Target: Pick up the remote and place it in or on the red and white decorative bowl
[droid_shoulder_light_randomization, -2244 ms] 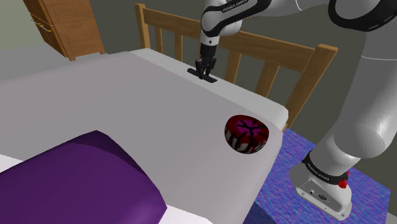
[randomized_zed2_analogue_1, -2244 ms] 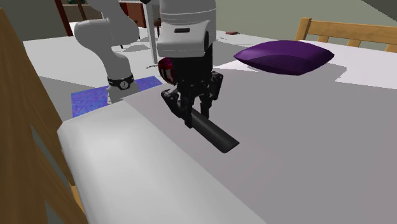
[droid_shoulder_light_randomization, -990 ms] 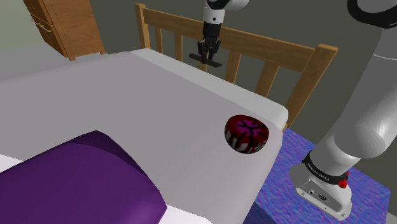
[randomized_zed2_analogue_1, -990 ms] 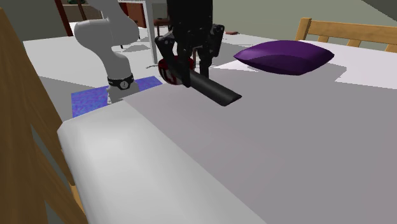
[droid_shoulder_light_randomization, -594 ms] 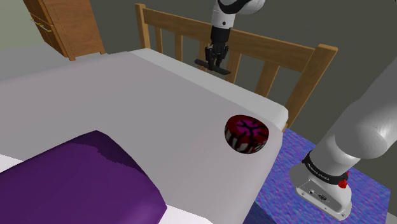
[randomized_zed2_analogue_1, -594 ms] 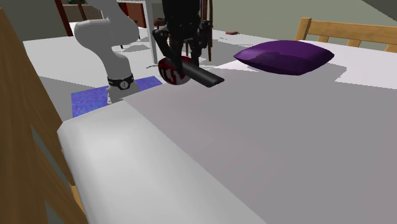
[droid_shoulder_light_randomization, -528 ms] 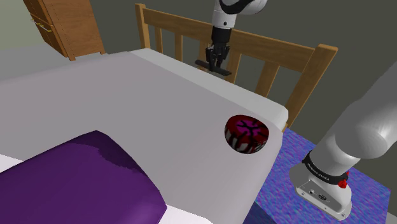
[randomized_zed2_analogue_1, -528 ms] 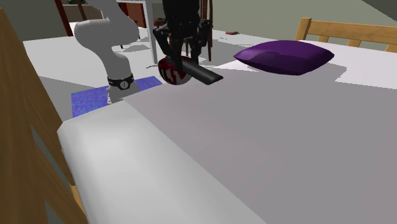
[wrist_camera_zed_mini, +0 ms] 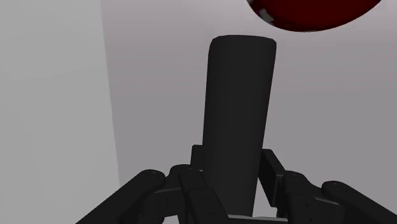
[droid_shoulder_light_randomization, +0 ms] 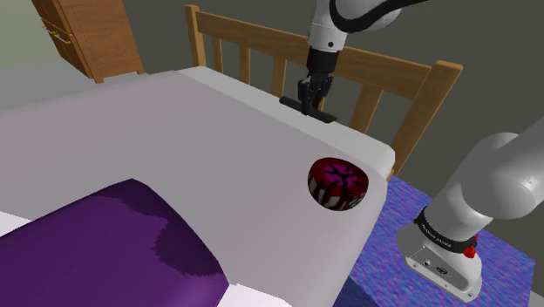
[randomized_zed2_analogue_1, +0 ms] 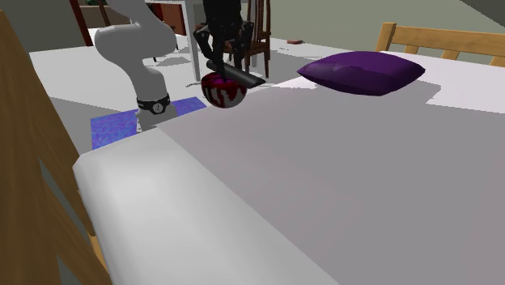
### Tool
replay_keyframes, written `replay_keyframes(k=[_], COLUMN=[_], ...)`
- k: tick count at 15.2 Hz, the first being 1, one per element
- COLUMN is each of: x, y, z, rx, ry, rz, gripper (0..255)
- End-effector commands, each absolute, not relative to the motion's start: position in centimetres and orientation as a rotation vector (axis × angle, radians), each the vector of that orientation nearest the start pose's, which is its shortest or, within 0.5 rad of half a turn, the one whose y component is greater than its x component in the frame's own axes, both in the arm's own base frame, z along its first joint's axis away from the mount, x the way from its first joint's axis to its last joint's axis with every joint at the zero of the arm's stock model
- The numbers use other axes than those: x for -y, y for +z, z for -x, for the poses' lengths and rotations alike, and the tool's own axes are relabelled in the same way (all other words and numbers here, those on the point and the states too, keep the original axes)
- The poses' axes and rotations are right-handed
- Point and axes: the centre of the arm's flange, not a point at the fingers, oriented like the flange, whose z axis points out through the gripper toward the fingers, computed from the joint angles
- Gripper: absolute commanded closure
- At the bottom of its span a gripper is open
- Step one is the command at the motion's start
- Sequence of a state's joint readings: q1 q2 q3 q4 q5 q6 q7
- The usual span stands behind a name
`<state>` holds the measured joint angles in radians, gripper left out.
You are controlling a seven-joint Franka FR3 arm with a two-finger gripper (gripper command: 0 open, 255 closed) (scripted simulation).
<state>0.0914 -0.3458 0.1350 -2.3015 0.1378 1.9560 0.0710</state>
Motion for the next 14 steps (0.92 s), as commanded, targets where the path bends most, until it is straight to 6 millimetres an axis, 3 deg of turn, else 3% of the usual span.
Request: replay_keyframes(k=[1,14], x=[-12.1,-17.7], y=[48.2,47.8], z=[-40.7,-24.5], rx=[0.145,0.145], ry=[0.02,0.02], rz=[3.057,3.057], gripper=[255,255])
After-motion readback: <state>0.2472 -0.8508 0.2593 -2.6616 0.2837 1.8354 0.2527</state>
